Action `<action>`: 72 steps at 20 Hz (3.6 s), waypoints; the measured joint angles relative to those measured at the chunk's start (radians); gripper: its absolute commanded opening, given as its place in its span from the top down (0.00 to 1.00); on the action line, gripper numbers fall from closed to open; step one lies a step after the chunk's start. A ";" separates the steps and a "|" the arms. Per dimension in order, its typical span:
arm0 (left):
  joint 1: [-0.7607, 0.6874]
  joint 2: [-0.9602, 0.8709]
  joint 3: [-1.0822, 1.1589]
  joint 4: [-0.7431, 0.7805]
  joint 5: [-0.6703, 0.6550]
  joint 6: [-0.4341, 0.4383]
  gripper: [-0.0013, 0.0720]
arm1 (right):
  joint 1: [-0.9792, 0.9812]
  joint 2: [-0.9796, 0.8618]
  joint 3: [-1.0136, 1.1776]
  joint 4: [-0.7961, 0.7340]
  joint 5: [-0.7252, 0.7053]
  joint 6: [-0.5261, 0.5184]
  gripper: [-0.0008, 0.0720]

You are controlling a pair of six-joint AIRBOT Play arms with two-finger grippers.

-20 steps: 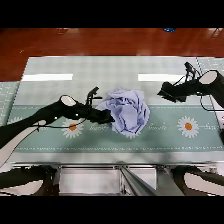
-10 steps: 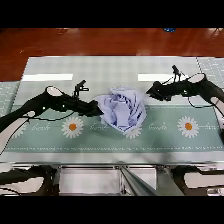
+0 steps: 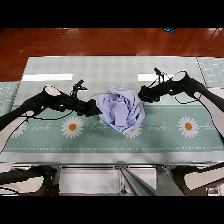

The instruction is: Fold the shirts.

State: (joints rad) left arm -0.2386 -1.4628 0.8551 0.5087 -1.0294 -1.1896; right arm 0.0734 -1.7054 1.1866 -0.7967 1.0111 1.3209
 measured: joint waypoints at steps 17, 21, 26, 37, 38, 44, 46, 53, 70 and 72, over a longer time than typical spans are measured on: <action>0.032 0.002 0.012 0.002 0.000 0.012 0.96 | 0.148 0.000 0.055 0.228 0.059 -0.099 0.95; 0.147 0.048 0.113 -0.003 -0.048 0.017 0.96 | 0.109 0.072 0.204 0.177 0.105 -0.058 0.95; 0.312 0.188 0.407 -0.046 -0.076 -0.018 0.96 | 0.038 0.217 0.527 0.037 0.147 0.064 0.95; 0.602 0.560 0.972 0.064 -0.125 -0.071 0.96 | 0.009 0.755 0.843 -0.425 0.255 0.195 0.95; 0.618 0.602 0.981 0.101 -0.136 -0.071 0.96 | 0.009 0.803 0.837 -0.462 0.280 0.208 0.95; 0.635 0.785 0.964 0.271 -0.206 -0.076 0.96 | 0.009 1.040 0.593 -0.588 0.453 0.289 0.95; 0.611 0.803 0.883 0.300 -0.217 -0.083 0.96 | 0.009 1.112 0.405 -0.597 0.471 0.327 0.95; 0.455 0.564 0.437 0.338 -0.090 -0.048 0.96 | 0.009 1.145 -0.249 -0.596 0.271 0.421 0.95; 0.413 -0.325 0.928 0.589 -0.371 -0.249 0.29 | -0.478 0.251 0.100 -0.378 0.103 0.277 0.44; 0.480 -0.272 0.843 0.634 -0.476 -0.259 0.29 | -0.535 0.284 0.062 -0.441 0.160 0.272 0.44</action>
State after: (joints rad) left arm 0.2409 -1.7344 1.6981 1.1427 -1.5051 -1.4490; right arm -0.4614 -1.4212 1.2488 -1.2377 1.1713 1.5929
